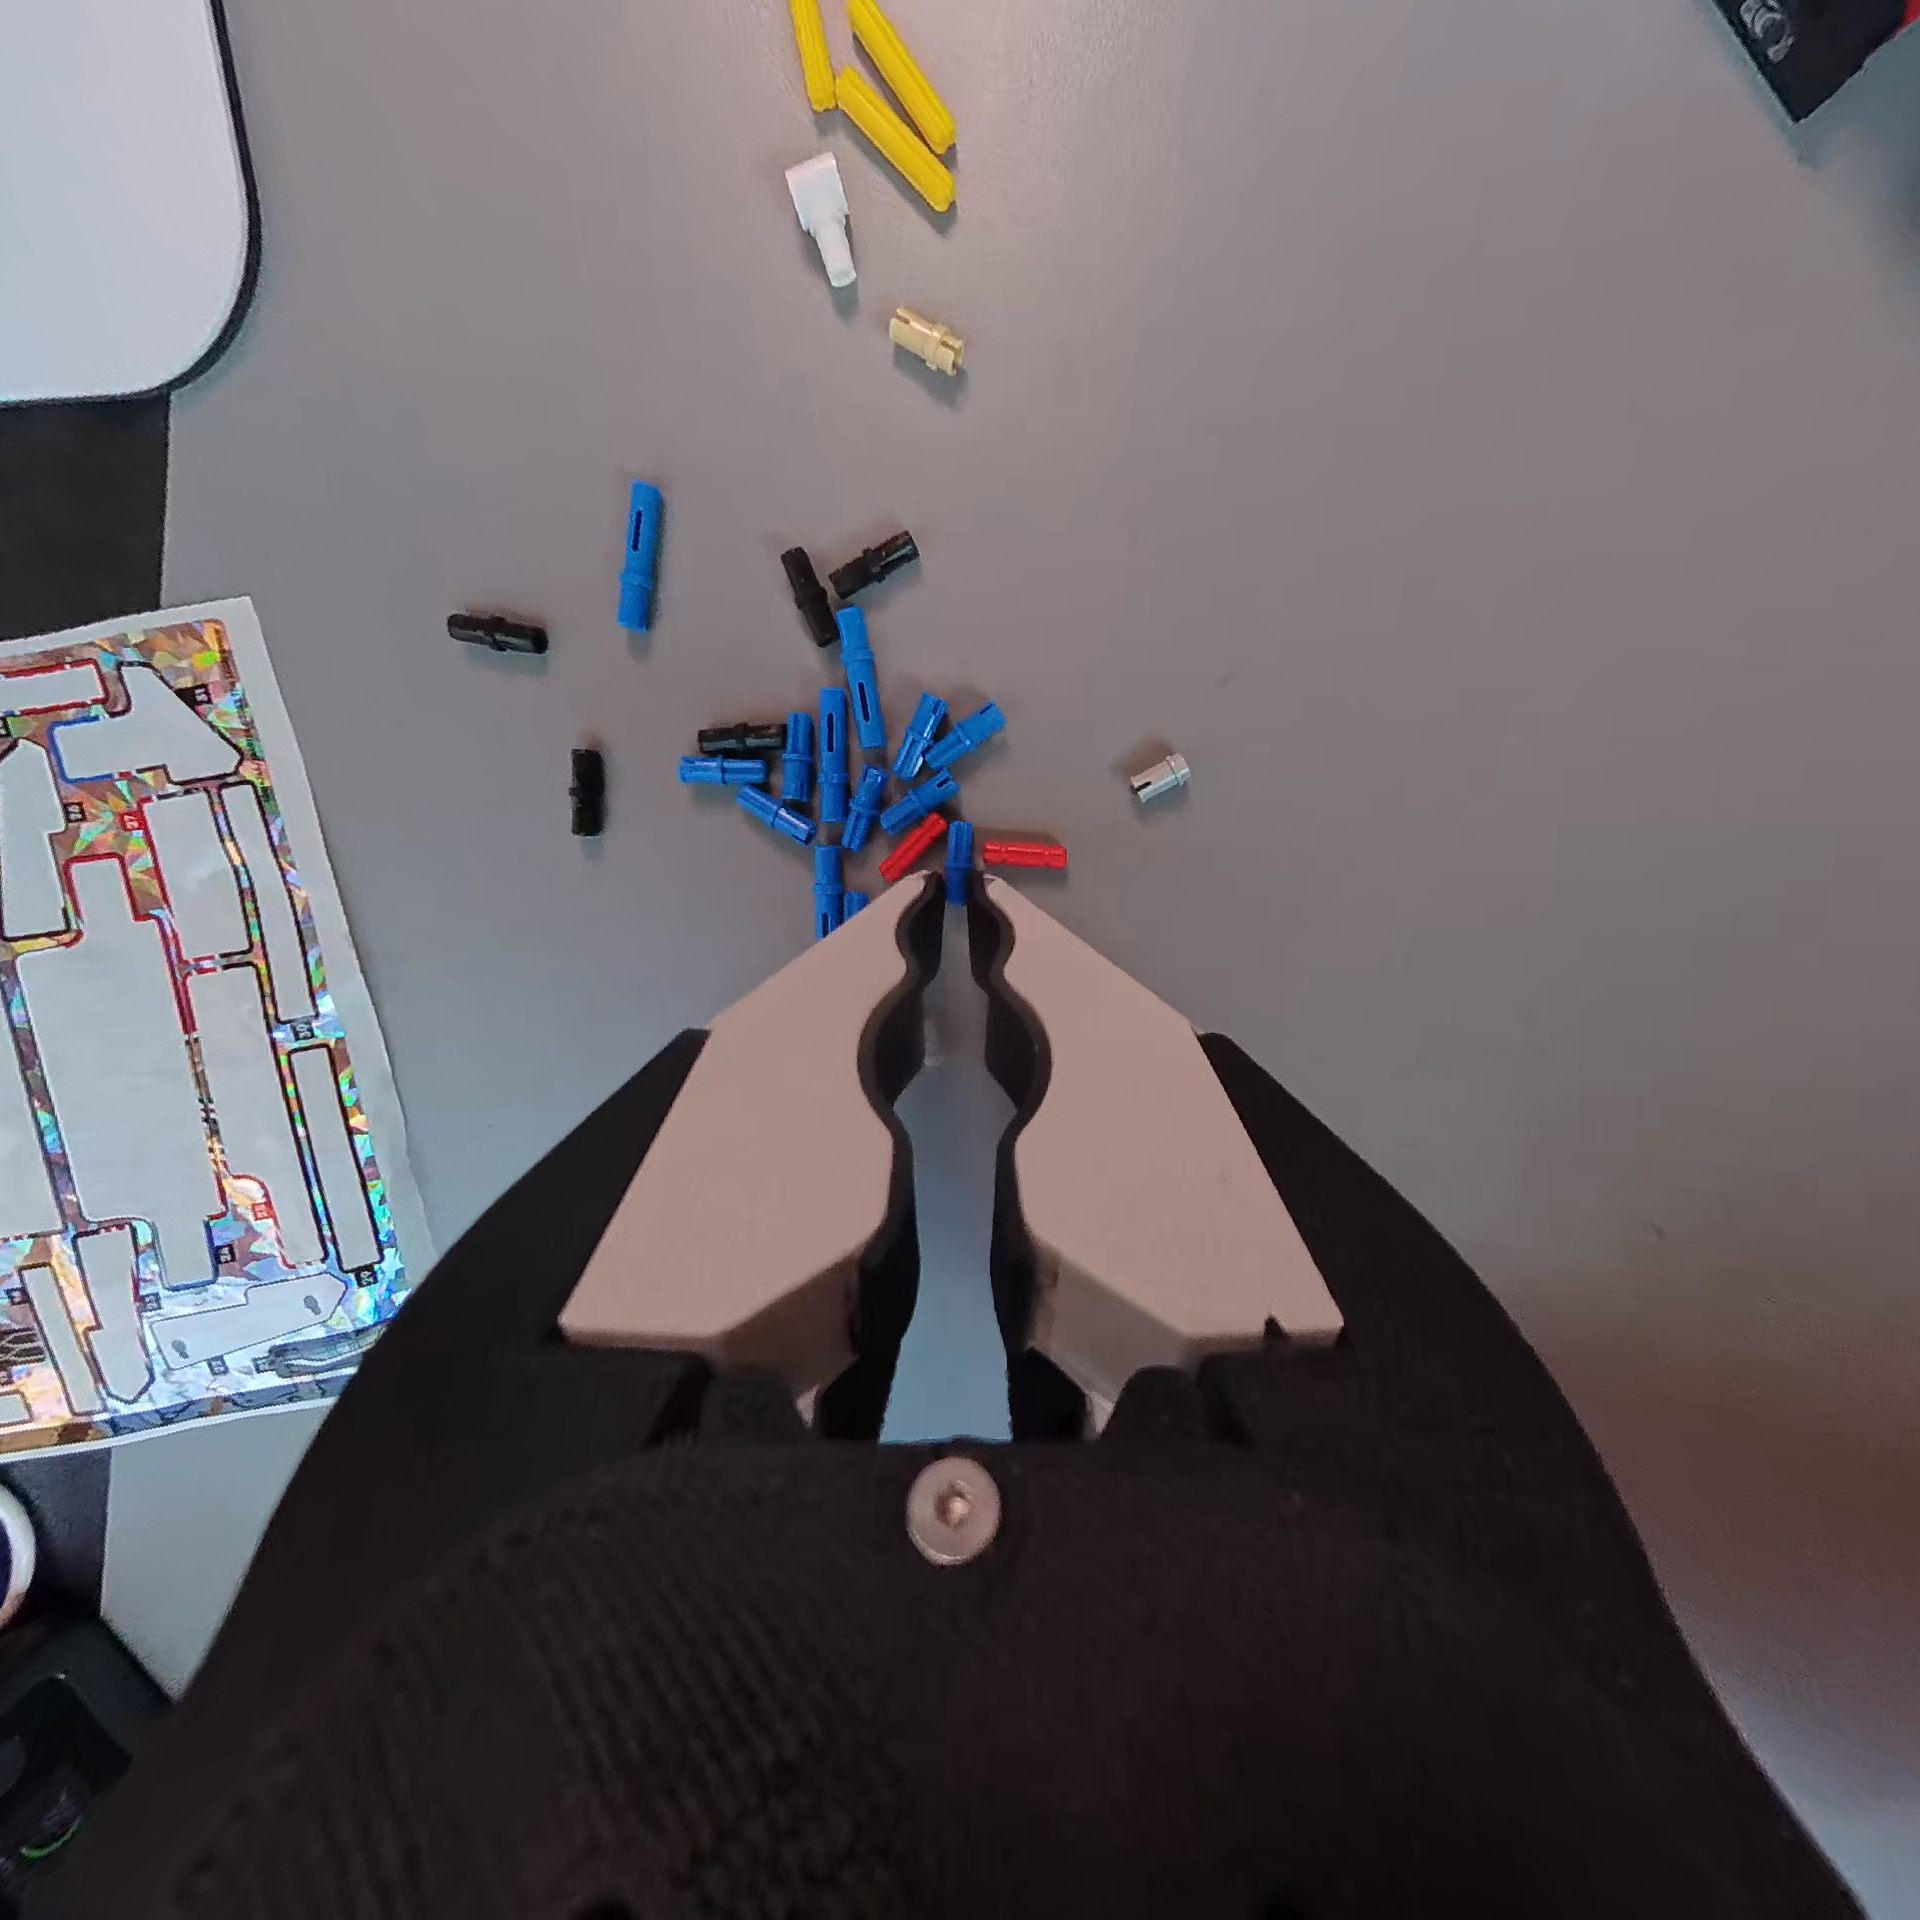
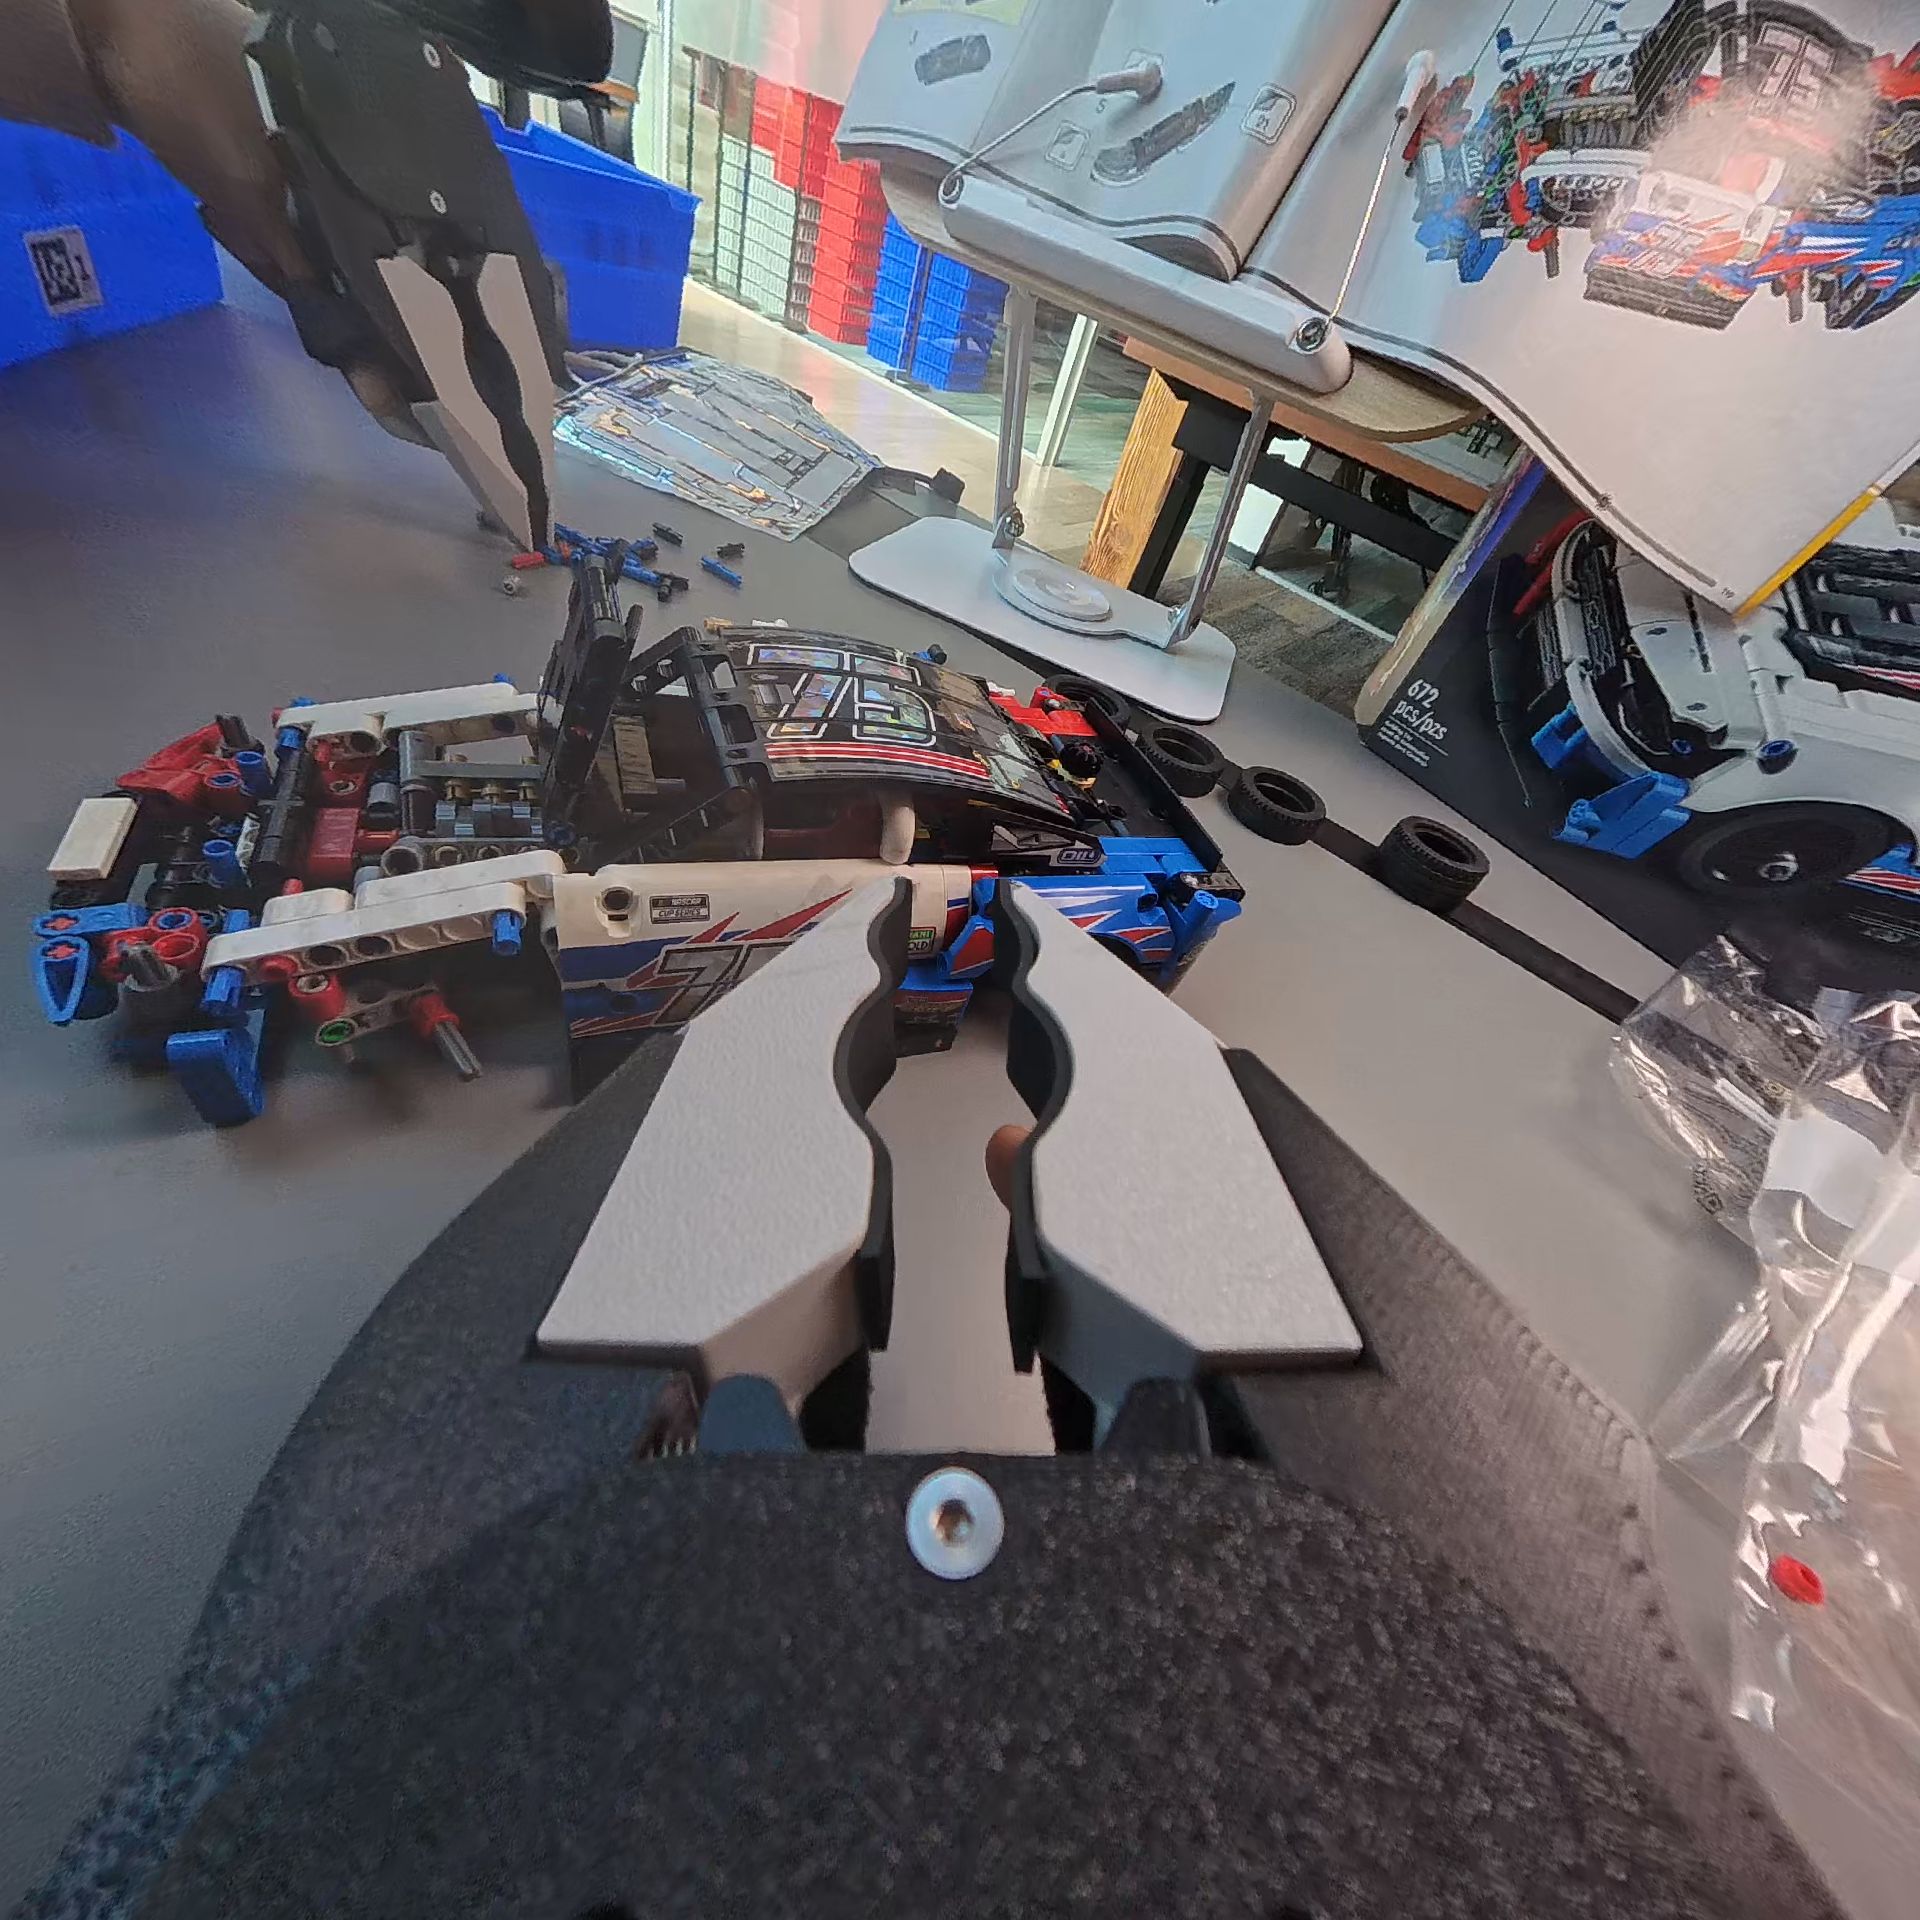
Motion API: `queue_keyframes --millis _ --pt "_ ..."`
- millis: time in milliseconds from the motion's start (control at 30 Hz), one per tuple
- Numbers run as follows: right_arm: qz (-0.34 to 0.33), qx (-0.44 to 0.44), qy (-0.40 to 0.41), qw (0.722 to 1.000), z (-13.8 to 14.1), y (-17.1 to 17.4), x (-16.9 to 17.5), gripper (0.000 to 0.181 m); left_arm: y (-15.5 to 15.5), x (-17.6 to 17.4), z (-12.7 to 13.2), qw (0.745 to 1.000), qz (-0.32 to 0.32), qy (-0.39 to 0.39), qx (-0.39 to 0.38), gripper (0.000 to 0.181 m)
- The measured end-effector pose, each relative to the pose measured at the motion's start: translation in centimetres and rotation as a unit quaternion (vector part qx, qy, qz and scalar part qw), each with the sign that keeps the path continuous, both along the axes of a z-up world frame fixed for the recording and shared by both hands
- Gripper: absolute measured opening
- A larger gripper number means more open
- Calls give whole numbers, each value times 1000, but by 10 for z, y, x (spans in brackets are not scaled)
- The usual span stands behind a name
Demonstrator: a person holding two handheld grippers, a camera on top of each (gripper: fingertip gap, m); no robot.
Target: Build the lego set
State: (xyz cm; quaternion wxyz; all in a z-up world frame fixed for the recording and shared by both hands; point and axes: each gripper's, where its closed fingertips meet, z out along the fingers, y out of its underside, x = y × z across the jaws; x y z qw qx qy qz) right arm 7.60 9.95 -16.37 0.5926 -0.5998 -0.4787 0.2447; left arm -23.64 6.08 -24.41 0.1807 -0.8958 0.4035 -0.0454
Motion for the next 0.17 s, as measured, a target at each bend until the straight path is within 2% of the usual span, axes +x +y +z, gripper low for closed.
queue_keyframes --millis 67,167 --pt "-2 0 1 1000 0 1 1 12 -1 1 6 1000 2 12 9 2" --pt "5 1 -2 1000 -1 -1 0 12 -3 17 32 999 6 -8 41 2"
